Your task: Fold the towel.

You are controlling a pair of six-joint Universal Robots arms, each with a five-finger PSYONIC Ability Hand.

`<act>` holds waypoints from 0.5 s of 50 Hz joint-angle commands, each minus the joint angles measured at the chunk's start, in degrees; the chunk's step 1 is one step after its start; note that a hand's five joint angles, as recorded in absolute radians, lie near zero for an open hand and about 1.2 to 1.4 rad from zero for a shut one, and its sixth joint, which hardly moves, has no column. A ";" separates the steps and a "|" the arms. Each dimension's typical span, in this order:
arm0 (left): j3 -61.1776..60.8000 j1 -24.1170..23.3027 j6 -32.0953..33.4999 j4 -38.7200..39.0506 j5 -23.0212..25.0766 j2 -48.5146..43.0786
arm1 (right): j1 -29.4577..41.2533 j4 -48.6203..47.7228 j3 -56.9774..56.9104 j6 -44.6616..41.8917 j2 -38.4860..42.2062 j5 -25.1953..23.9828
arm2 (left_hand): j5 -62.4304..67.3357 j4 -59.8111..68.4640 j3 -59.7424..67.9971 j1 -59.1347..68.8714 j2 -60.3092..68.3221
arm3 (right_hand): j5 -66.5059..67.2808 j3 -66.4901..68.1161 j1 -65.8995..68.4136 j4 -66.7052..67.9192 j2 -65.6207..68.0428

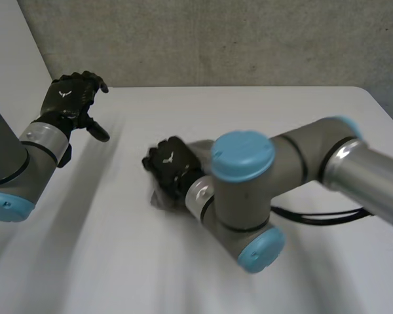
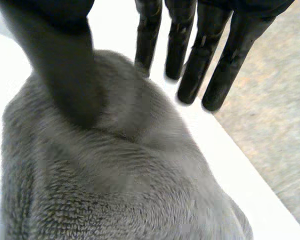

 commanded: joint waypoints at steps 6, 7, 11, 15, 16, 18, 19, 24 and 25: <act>5.07 -3.04 -0.60 0.03 -0.14 -4.03 | -3.08 1.77 7.43 -0.46 -9.02 5.73 | -0.22 -2.19 -1.83 -1.96 -1.57 | -21.22 -23.84 -21.26 -23.99 -20.07; 5.94 -3.73 -0.78 -0.06 -0.14 -4.73 | -4.39 1.60 9.52 0.15 -11.45 5.73 | -0.22 -2.19 -1.83 -1.96 -1.57 | -21.22 -23.84 -21.26 -23.99 -20.07; 7.26 -5.58 -1.31 -0.23 -0.14 -5.88 | -7.47 1.51 14.45 5.50 -17.61 5.82 | -0.22 -2.19 -1.83 -1.96 -1.57 | -21.22 -23.84 -21.26 -23.99 -20.07; 7.44 -8.74 -2.01 -0.76 -0.05 -7.37 | -9.75 1.51 16.91 10.33 -19.30 5.38 | -0.22 -2.19 -1.83 -1.96 -1.57 | -21.22 -23.84 -21.26 -23.99 -20.07; 6.83 -9.88 -2.10 -1.11 -0.05 -7.55 | -10.63 1.60 17.79 12.53 -19.39 5.20 | -0.22 -2.19 -1.83 -1.96 -1.57 | -21.22 -23.84 -21.26 -23.99 -20.07; 6.13 -10.85 -2.18 -1.81 0.04 -7.55 | -11.16 1.60 18.41 14.47 -19.13 5.12 | -0.22 -2.19 -1.83 -1.96 -1.57 | -21.22 -23.84 -21.26 -23.99 -20.07; 6.12 -10.86 -2.18 -1.82 0.04 -7.55 | -11.43 1.60 18.59 16.14 -18.69 5.03 | -0.22 -2.19 -1.83 -1.96 -1.57 | -21.22 -23.84 -21.26 -23.99 -20.07; 0.86 -13.14 -1.39 -5.15 0.04 -6.94 | -11.52 1.60 17.81 20.28 -14.57 4.94 | -0.22 -2.19 -1.83 -1.96 -1.57 | -21.22 -23.84 -21.26 -23.99 -20.07; 0.85 -13.14 -1.39 -5.16 0.04 -6.93 | -11.52 1.60 17.80 20.29 -14.56 4.94 | -0.22 -2.19 -1.83 -1.96 -1.57 | -21.22 -23.84 -21.26 -23.99 -20.07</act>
